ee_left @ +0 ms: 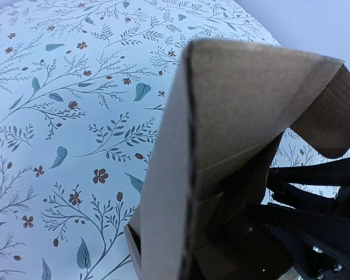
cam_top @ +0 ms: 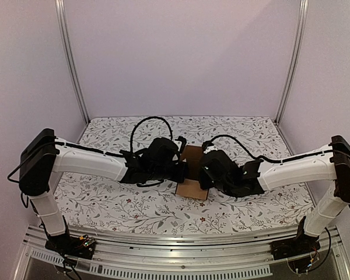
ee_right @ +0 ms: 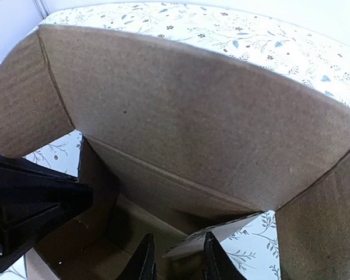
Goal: Fold the paper box
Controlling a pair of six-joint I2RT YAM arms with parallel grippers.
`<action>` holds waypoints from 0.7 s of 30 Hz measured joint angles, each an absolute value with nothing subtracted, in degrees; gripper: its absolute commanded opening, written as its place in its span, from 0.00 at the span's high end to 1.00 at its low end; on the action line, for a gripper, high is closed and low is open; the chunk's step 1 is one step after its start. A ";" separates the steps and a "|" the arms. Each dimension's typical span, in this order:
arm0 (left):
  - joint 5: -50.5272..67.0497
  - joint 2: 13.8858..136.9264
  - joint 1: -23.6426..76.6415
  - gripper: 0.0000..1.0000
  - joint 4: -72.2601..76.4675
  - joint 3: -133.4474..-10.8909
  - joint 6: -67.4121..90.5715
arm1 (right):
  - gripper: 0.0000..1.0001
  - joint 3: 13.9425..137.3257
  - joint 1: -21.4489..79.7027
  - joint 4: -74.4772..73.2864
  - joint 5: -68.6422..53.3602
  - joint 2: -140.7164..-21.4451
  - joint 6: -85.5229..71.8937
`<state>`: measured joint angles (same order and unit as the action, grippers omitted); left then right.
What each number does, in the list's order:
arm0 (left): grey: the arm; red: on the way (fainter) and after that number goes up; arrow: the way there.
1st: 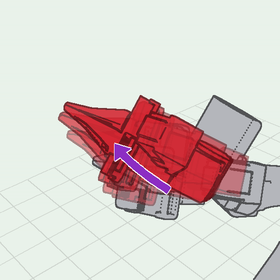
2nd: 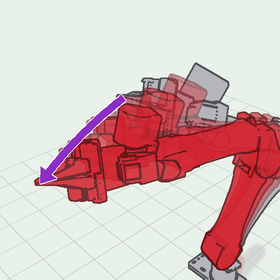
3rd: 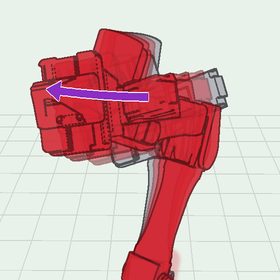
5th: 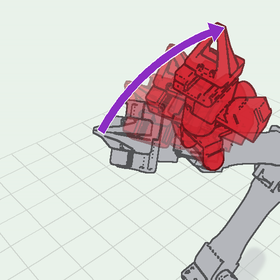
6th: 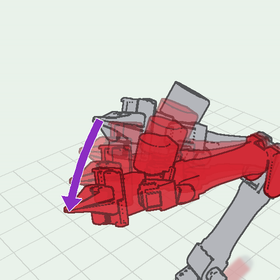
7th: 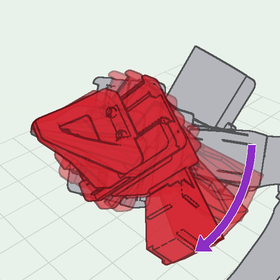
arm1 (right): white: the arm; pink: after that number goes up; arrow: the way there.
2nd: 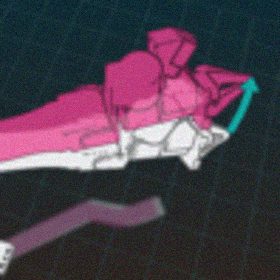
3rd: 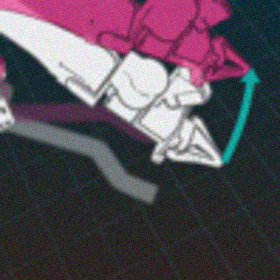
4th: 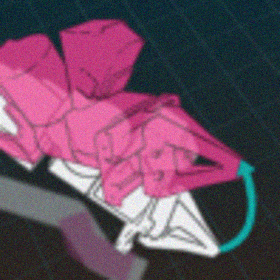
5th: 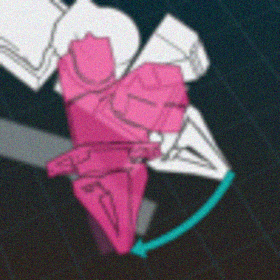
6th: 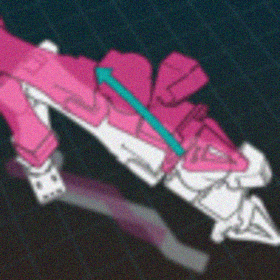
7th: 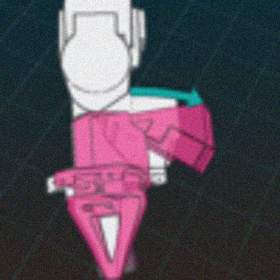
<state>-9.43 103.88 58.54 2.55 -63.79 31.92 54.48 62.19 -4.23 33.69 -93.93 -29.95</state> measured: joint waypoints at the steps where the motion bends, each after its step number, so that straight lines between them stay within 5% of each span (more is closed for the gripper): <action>1: -9.41 103.88 58.59 1.00 2.55 -63.79 31.92 | 0.67 54.48 62.15 -4.69 33.23 -93.43 -29.80; 8: -9.39 103.92 58.78 1.00 2.55 -63.79 31.79 | 0.48 54.48 62.04 -7.44 30.79 -88.33 -29.06; 21: -12.01 103.09 60.18 1.00 17.93 -55.61 31.24 | 0.40 54.41 60.77 -18.13 31.88 -73.34 -25.36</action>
<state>-12.01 103.09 60.18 17.93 -55.61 31.24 54.41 60.77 -18.13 31.88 -73.34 -25.36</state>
